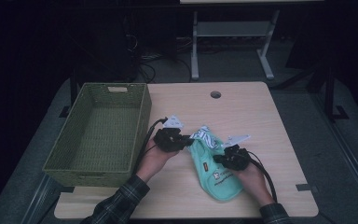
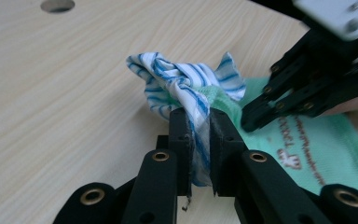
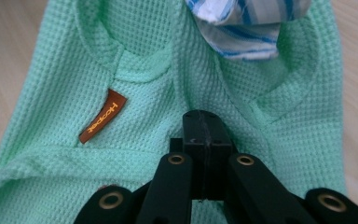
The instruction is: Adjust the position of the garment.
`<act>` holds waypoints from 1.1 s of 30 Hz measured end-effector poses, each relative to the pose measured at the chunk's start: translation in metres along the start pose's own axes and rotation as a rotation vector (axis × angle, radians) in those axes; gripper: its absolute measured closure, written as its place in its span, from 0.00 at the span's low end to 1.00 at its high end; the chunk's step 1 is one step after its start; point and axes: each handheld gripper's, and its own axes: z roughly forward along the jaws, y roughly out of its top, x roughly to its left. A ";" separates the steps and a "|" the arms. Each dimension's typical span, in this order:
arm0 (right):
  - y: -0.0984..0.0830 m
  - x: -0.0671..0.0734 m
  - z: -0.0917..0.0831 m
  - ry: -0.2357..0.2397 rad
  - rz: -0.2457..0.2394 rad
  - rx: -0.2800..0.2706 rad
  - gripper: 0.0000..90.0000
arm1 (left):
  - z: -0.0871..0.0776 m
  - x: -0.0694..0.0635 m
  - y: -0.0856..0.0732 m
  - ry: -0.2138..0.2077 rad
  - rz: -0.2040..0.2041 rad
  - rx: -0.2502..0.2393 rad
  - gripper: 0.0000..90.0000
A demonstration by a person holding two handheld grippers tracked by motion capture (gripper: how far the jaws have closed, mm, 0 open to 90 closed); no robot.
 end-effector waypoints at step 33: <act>-0.051 0.004 -0.054 0.001 0.051 -0.028 1.00 | -0.008 0.004 0.005 0.043 0.010 -0.028 0.90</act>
